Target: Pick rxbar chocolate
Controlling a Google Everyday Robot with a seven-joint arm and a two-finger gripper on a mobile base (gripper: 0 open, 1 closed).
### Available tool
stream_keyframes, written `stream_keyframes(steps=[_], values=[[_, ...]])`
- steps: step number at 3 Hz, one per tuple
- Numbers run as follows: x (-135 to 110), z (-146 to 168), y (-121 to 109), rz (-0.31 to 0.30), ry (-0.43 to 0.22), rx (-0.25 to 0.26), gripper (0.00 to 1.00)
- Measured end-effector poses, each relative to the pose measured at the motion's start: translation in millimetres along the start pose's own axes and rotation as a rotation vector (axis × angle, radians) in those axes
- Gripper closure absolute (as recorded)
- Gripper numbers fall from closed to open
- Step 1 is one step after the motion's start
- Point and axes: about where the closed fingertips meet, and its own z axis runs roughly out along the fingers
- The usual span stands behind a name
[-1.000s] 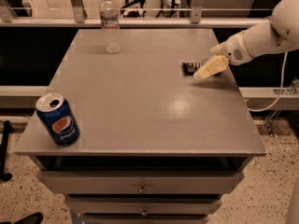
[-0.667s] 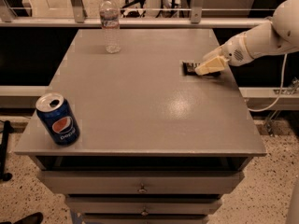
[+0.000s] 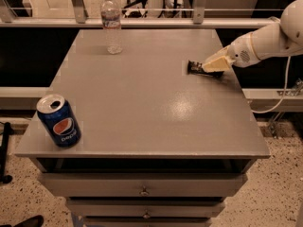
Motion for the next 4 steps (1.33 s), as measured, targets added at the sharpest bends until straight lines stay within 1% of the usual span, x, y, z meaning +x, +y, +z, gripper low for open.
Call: stream_keyframes(steps=[1, 3, 4], values=[[-8, -11, 5, -0.019, -0.022, 0.001, 1.00], [-40, -32, 15, -0.071, -0.088, -0.004, 1.00], [-60, -44, 21, -0.084, -0.163, -0.018, 1.00]])
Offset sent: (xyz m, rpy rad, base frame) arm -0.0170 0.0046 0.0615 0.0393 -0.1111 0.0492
